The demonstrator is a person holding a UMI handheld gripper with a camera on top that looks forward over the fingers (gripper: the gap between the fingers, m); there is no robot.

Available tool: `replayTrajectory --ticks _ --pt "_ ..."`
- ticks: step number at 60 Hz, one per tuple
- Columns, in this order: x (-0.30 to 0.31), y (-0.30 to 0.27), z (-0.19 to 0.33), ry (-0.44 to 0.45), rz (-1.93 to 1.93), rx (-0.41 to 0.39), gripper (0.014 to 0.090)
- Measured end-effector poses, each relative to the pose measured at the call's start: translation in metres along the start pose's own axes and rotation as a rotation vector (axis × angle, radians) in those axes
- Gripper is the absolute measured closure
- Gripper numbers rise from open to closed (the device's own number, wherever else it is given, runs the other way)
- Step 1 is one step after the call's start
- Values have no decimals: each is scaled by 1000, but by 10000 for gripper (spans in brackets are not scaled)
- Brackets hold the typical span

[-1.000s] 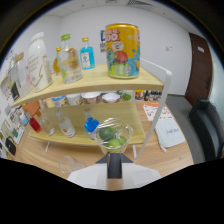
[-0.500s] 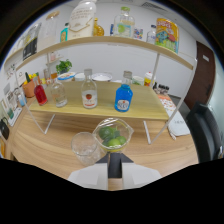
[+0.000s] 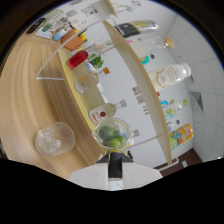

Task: Make me a cup of Mojito.

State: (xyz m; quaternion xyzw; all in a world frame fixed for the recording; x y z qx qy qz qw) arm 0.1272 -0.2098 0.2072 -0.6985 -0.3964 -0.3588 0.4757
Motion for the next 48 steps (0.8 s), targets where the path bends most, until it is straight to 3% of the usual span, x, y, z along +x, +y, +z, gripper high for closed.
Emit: replayTrajectory --ticks 14,24,48 --pt "-2 -24 4 60 -419 180 891" --pt "-9 -40 5 100 -639 267 891" --pt "-14 -37 4 110 -682 251 891"
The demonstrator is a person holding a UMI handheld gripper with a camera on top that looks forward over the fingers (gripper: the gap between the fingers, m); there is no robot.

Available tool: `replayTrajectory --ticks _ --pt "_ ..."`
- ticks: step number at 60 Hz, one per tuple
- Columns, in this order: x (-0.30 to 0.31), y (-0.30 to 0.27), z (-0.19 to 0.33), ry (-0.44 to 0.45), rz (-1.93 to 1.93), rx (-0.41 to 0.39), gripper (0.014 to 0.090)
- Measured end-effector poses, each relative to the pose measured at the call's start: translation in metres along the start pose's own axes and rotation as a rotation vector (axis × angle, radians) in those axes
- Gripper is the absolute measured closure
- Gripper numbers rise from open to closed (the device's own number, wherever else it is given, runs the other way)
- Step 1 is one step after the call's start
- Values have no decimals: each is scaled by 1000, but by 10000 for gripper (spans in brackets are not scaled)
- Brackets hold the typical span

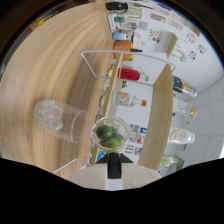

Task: Make me a cup of Mojito.

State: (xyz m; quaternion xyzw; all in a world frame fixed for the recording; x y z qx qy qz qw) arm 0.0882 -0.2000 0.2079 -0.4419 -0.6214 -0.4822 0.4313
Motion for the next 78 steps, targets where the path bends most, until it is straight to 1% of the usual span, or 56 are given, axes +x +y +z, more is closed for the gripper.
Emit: replayTrajectory --ticks 4,11,16,22,27,33,36,41,53,60,67,69,74,78 --pt "3 2 -3 3 67 -17 890" --pt "22 12 -11 30 297 -79 892" --pt "41 25 -24 45 554 -131 890" --pt "59 40 -41 71 882 -175 890" --pt "60 59 -54 80 1140 -205 889" --pt "41 84 -61 60 1360 -243 890" --pt "23 95 -62 37 1435 -269 891" --pt "-20 110 -62 -28 1539 -323 891" --pt "-133 127 -58 -239 1718 -481 891" --pt "-185 131 -54 -333 1754 -530 892" --pt "-218 129 -53 -419 1770 -573 891" --pt "-228 127 -51 -429 1779 -580 890" --pt "-243 123 -53 -490 1803 -606 890" --pt "-255 121 -52 -498 1808 -622 887"
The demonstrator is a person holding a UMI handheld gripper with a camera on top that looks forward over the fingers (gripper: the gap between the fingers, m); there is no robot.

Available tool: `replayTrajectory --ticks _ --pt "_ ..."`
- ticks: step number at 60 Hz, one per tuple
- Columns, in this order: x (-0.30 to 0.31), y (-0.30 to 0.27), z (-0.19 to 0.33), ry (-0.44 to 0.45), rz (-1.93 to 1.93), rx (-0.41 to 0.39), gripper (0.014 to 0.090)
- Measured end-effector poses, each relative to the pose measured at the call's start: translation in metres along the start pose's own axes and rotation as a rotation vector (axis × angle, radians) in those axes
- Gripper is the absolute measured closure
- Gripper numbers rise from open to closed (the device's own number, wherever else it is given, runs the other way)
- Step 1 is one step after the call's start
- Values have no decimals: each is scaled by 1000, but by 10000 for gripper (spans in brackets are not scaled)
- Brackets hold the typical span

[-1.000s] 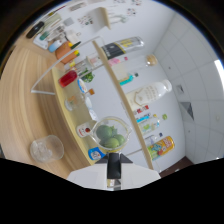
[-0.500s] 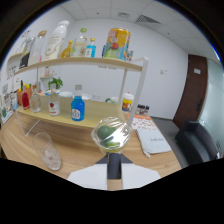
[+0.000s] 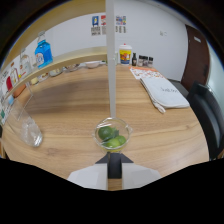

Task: Make me a cup of Mojito.

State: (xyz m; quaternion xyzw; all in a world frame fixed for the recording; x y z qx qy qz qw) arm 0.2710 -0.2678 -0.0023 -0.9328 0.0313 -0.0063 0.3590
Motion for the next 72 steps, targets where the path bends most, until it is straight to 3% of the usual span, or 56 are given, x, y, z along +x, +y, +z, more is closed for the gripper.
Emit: replayTrajectory --ticks 14,19,22,23,27,37,50,57,65,72 --pt "0 -2 4 -7 -21 3 844" --pt "7 -4 0 9 -39 20 596" --pt "9 -9 -5 27 -43 24 372" --pt "10 -12 -7 32 -44 31 252" --pt "12 -25 -21 58 -51 77 178" --pt "-12 -79 -85 55 -81 277 183" --pt "-115 -117 -164 -40 -87 495 181" --pt "-169 -103 -175 -83 -66 508 184" --pt "-218 -71 -164 -122 -65 447 185" --pt "-239 -83 -163 -124 -62 450 184"
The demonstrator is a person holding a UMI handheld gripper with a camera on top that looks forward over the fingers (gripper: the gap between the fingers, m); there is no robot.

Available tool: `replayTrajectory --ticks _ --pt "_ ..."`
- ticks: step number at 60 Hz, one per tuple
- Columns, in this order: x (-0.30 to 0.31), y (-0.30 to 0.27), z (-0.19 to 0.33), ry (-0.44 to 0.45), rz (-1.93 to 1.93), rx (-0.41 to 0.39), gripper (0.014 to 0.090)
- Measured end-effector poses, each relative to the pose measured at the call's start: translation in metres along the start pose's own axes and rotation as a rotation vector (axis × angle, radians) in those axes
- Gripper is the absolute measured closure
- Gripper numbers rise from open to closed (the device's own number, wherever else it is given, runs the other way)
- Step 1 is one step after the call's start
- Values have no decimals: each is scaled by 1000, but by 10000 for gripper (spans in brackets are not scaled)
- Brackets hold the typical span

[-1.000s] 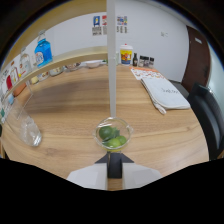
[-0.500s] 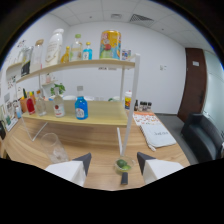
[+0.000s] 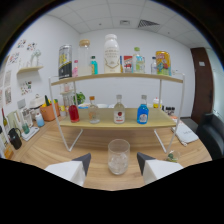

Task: Make me a cup of Mojito.

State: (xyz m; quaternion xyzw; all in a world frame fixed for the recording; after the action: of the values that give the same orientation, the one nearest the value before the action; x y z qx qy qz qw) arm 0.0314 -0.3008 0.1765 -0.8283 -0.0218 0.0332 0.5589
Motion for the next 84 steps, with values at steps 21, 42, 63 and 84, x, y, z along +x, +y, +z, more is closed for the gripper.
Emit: replayTrajectory --ticks 21,42,63,84 --pt "5 -97 86 37 6 42 181" --pt "29 -84 170 86 19 -87 400" --pt "27 -79 172 61 51 -93 700" --pt "60 -81 88 70 1 -33 701"
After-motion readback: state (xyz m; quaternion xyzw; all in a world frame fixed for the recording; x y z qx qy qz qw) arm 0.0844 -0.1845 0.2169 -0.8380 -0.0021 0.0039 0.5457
